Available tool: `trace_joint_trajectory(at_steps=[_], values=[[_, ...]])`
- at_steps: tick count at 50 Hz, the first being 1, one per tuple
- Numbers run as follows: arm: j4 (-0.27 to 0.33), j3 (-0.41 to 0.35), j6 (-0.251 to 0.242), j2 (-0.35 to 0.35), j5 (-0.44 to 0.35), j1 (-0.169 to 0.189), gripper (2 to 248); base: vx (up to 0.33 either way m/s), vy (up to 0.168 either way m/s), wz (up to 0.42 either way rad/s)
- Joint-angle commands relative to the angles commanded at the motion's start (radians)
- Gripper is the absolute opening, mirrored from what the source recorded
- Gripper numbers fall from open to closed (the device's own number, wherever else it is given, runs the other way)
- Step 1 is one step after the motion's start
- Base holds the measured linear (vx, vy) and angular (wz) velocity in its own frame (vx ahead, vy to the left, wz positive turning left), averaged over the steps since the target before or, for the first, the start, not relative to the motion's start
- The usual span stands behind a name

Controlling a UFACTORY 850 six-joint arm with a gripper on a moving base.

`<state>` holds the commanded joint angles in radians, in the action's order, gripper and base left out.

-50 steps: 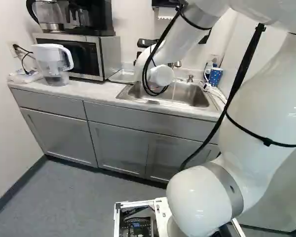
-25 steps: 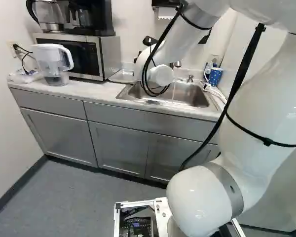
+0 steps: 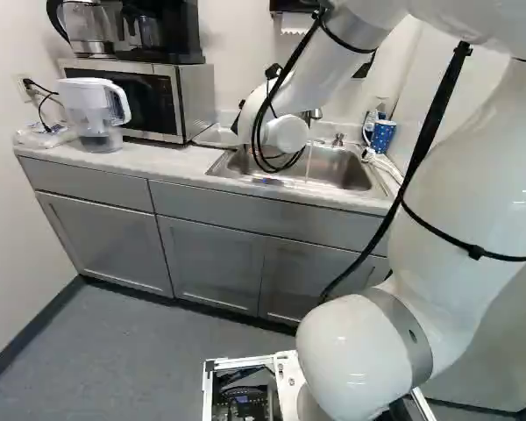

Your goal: Rinse the cup and place it in the tray

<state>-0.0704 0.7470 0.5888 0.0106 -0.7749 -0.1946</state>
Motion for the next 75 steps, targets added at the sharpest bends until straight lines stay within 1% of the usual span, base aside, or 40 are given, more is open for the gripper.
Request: trace_joint_trajectory(at_steps=[75], values=[[0.0,0.0,0.789,0.0,0.0,0.0,121,0.0,0.0,0.0]])
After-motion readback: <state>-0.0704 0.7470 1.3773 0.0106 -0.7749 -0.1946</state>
